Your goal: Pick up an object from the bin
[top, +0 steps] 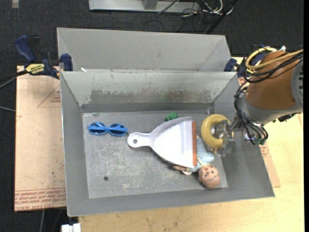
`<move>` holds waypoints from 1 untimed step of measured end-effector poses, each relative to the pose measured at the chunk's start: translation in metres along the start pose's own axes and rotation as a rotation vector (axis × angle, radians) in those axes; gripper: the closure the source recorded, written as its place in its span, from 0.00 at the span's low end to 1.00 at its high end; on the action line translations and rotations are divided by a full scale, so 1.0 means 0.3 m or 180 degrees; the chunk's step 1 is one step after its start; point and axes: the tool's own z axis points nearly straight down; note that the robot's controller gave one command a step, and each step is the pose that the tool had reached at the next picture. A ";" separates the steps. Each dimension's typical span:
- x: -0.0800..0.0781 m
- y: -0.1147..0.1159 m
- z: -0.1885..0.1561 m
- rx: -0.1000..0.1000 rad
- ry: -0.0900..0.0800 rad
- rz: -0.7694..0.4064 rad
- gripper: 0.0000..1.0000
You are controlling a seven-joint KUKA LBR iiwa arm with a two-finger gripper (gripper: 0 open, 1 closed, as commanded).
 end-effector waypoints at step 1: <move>-0.006 0.001 -0.015 0.0004 -0.0022 -0.0008 0.00</move>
Offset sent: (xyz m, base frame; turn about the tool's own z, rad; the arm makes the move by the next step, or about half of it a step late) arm 0.0023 -0.0105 0.1314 0.0386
